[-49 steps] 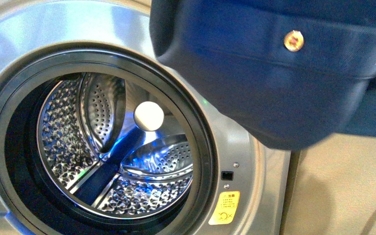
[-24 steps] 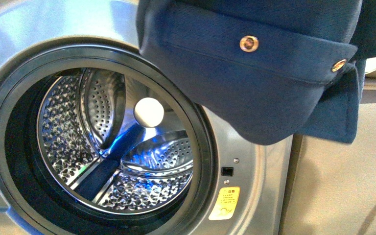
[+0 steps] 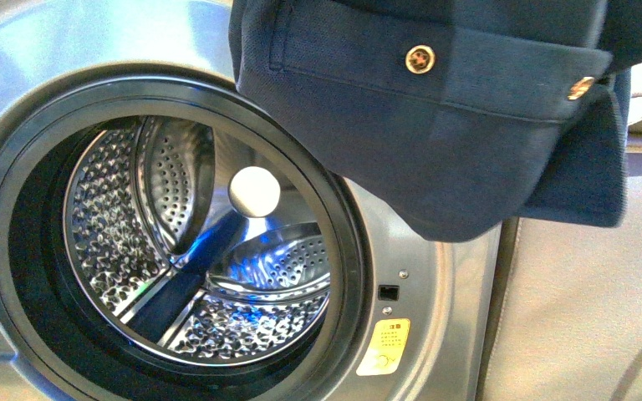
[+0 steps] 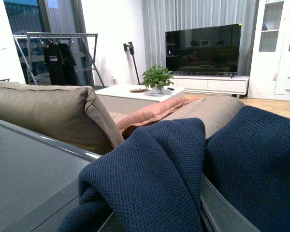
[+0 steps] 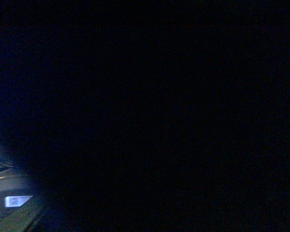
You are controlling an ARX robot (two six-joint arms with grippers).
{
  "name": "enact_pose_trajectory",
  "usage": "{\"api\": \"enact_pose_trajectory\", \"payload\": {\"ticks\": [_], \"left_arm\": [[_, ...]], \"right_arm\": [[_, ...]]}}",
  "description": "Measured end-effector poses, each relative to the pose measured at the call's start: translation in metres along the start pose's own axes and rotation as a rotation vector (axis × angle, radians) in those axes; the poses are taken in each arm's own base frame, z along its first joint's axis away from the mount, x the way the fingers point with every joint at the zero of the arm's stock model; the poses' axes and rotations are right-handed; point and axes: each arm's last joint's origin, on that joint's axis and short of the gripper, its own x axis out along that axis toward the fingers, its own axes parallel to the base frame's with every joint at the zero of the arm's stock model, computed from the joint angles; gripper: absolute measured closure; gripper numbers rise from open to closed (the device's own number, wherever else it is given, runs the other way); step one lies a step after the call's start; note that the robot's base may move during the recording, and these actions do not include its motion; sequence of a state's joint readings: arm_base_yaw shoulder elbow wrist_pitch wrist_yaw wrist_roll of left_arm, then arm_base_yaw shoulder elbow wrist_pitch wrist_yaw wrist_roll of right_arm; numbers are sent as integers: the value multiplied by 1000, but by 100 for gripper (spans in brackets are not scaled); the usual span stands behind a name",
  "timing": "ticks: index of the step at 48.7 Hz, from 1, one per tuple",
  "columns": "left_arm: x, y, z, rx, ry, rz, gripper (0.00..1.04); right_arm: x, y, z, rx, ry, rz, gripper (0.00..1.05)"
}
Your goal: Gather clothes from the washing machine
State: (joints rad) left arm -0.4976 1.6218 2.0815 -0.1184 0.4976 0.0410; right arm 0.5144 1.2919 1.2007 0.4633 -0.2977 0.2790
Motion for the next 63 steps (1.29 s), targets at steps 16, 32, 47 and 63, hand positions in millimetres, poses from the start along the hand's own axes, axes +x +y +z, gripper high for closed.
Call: {"api": "enact_pose_trajectory", "payload": {"ticks": [16,32,47,63], "left_arm": [[0,0,0,0,0,1,94],[0,0,0,0,0,1,87],[-1,0,2,2,-5,1,44],[-1,0,2,3,-6,1,7]], "right_arm": [[14,2,-8,-105,29,-140,8],[20,-7,-8,-131,-16,-262,41],[12,-27,7,-119,-129,-369,81],[-33,-47,43,-137,-267,-455,97]]}}
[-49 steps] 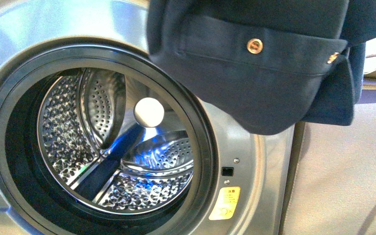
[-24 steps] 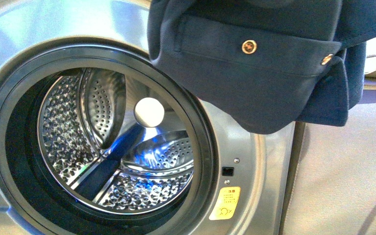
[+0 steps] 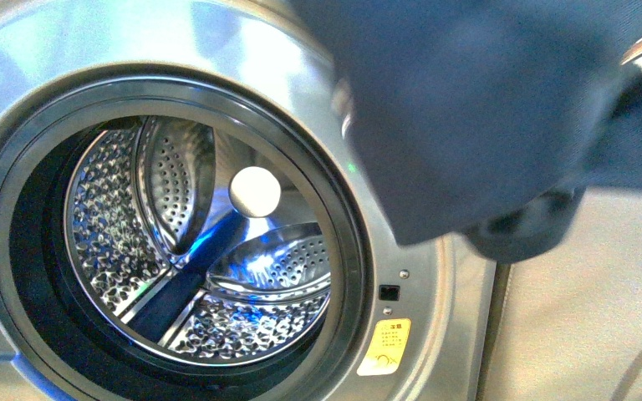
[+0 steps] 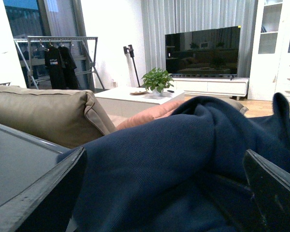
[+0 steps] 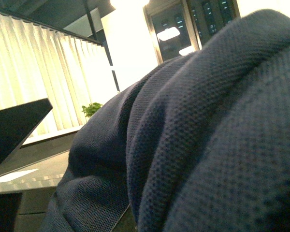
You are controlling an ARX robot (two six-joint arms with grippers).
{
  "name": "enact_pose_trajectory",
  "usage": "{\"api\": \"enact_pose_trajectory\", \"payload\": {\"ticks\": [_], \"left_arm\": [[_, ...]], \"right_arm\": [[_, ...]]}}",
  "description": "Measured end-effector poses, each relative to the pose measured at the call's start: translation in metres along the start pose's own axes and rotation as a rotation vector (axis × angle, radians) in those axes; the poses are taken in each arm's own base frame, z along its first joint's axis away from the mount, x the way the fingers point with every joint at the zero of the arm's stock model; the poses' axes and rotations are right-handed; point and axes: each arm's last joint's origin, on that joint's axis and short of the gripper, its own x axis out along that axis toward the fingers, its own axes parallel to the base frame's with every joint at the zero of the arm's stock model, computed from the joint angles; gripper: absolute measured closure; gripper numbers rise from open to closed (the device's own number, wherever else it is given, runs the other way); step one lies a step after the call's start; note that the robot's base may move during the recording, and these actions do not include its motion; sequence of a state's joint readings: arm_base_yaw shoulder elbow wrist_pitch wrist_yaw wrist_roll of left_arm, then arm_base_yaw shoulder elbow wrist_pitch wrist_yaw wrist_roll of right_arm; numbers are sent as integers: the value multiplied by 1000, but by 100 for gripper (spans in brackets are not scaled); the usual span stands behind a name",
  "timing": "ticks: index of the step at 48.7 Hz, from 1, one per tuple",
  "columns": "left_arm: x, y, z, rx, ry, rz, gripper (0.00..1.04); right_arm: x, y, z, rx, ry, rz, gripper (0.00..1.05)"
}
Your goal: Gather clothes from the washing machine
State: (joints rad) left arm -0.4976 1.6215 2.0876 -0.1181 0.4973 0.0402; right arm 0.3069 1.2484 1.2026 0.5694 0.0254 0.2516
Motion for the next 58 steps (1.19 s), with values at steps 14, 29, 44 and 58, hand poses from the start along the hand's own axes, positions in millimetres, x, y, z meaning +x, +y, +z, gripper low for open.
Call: {"api": "enact_pose_trajectory", "payload": {"ticks": [14,29,44,58], "left_arm": [[0,0,1,1,-1,0,7],[0,0,1,1,-1,0,7],[0,0,1,1,-1,0,7],[0,0,1,1,-1,0,7]], "right_arm": [[-60,-58,48,-86,-18,-47,97],[-133,-142,31,-138,158,-226,97],[-217,-220,-84,180,523,-546,89],[-270,-232,-141,686,649,-757,35]]}}
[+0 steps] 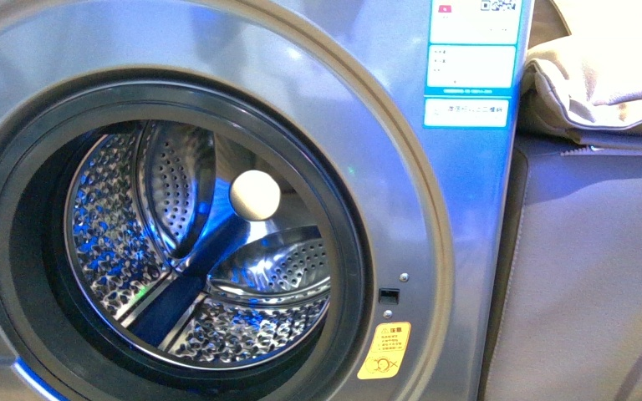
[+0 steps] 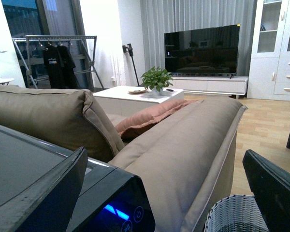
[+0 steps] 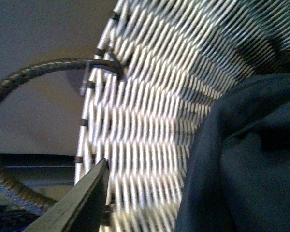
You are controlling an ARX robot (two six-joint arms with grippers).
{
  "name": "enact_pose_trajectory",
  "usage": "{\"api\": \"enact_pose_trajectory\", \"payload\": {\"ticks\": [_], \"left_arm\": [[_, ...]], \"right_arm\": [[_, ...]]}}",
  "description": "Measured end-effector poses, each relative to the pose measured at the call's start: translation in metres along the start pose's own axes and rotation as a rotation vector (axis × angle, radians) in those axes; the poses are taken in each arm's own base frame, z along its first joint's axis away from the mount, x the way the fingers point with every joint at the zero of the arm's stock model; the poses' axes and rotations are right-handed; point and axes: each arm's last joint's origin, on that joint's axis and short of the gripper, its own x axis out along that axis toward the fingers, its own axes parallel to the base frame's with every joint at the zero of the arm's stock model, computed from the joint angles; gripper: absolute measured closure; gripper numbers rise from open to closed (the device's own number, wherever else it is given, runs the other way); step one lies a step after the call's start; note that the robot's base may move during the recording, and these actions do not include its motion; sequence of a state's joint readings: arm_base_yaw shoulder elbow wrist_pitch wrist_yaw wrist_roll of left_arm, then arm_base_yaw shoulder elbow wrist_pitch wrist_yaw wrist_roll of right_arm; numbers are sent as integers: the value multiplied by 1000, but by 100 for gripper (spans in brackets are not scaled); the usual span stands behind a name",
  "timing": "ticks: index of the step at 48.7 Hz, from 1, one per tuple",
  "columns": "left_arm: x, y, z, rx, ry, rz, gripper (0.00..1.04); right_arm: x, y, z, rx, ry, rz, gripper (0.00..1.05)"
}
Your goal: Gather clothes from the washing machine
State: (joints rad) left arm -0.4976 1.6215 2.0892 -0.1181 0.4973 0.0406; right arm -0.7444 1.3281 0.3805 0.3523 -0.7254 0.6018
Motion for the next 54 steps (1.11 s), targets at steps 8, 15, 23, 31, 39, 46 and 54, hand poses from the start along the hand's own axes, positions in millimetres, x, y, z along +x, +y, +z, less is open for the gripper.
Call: {"api": "enact_pose_trajectory", "payload": {"ticks": [8,15,23,31,39,46,54], "left_arm": [[0,0,0,0,0,0,7],[0,0,0,0,0,0,7],[0,0,0,0,0,0,7],[0,0,0,1,-1,0,7],[0,0,1,1,-2,0,7],[0,0,1,1,-2,0,7],[0,0,1,1,-2,0,7]], "right_arm": [[-18,24,5,15,-80,99,7],[-31,45,13,81,-159,131,8],[-31,40,23,150,-213,-76,8],[-32,29,32,-111,-324,-549,8],[-38,45,36,-396,-366,-558,8],[-47,73,37,-536,-399,-434,8],[-60,104,38,-630,-490,-226,8]]}}
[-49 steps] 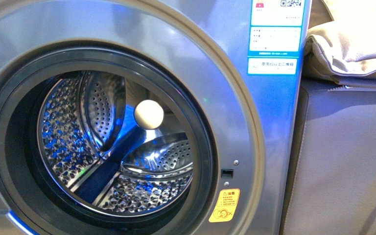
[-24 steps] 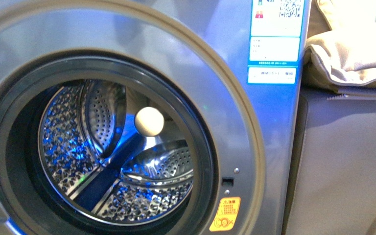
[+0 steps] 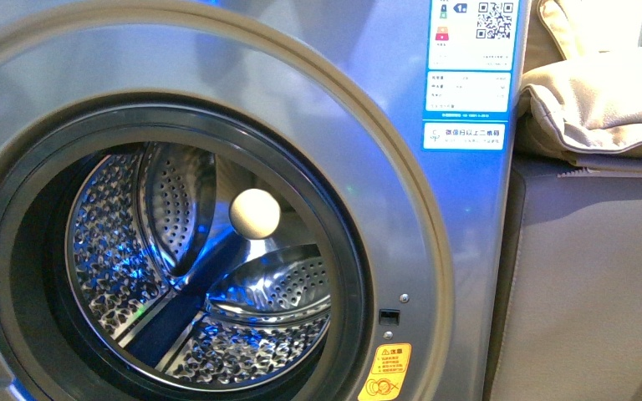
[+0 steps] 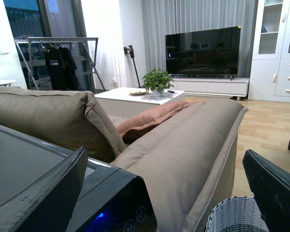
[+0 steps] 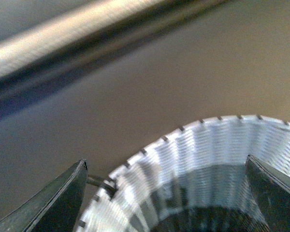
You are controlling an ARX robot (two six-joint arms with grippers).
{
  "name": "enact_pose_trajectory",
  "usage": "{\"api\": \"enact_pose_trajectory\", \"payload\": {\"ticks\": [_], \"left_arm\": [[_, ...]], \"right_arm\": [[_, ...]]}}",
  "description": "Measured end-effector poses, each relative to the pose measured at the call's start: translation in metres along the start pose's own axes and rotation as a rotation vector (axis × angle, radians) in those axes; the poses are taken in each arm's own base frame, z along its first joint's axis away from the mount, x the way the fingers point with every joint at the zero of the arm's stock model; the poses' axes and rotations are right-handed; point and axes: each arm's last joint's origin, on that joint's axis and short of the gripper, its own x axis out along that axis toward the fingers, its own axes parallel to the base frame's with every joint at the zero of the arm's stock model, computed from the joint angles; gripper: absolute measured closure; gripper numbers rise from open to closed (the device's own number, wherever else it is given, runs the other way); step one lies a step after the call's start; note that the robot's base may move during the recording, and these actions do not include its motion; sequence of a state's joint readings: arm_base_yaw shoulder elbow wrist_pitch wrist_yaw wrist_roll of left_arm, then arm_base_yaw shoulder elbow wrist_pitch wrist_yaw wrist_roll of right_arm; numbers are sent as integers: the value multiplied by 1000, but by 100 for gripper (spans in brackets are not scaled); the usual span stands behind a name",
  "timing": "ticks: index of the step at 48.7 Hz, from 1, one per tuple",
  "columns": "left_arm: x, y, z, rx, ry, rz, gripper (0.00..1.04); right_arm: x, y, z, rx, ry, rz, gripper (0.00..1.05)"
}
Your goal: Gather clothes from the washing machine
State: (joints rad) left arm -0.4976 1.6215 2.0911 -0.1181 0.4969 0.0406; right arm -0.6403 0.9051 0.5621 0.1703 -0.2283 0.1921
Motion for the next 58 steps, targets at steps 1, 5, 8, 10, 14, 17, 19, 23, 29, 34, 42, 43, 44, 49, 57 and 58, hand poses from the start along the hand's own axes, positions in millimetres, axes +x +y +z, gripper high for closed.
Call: {"api": "enact_pose_trajectory", "payload": {"ticks": [1,5,8,10,14,17,19,23,29,34,42,43,44,49,57,58], "left_arm": [[0,0,0,0,0,0,7],[0,0,1,-42,20,37,7],[-3,0,5,-194,84,135,7],[-5,1,7,-221,83,152,7],[-9,5,12,-232,79,181,7],[-13,11,14,-229,72,216,7],[-15,14,14,-228,74,238,7],[-19,22,14,-227,76,279,7],[-32,35,13,-232,83,383,7],[-50,44,13,-249,87,492,7],[-77,46,9,-251,88,635,7],[-79,46,9,-249,86,644,7],[-82,45,8,-247,84,649,7],[-92,43,4,-240,72,693,7],[-143,20,-38,-71,270,968,37],[-150,17,-46,-62,270,968,41]], "right_arm": [[-4,4,6,-7,-49,49,8],[-19,18,25,-32,-232,176,8],[-33,30,33,-42,-348,260,8],[-40,36,33,-35,-380,291,8],[-48,47,29,-19,-400,330,8],[-54,54,24,-10,-401,361,8],[-57,57,21,-24,-386,385,9],[-68,64,13,-121,-231,412,22],[-86,69,-28,-216,-102,397,45],[-101,67,-59,-247,-102,423,68],[-97,59,-92,-256,-120,425,100],[-97,58,-96,-257,-117,424,103],[-96,57,-100,-260,-116,424,103],[-92,52,-121,-260,-115,424,102],[-90,49,-136,-260,-112,421,102],[-90,49,-136,-260,-113,422,102]]}}
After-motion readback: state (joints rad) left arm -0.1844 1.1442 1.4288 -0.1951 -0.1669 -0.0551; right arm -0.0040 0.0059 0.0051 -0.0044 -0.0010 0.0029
